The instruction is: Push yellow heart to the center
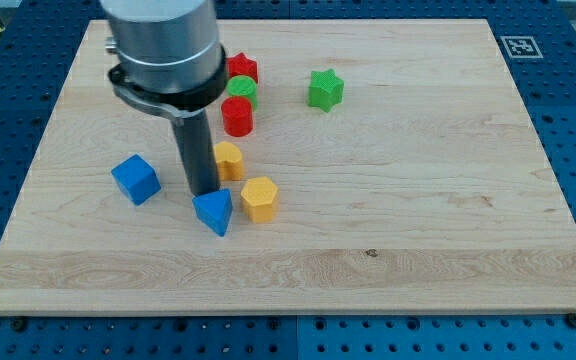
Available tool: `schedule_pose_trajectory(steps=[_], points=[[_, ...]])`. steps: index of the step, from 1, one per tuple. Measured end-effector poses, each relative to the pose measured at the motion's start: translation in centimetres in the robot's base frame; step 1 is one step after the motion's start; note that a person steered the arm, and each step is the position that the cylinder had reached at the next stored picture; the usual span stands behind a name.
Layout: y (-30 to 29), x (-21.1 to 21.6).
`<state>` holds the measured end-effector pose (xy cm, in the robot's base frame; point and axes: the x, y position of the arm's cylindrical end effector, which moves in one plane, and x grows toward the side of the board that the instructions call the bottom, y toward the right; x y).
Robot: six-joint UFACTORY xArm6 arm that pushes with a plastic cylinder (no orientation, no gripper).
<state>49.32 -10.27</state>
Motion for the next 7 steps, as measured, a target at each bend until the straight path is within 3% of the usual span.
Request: schedule_pose_trajectory(steps=[7], points=[[5.7, -3.6]])
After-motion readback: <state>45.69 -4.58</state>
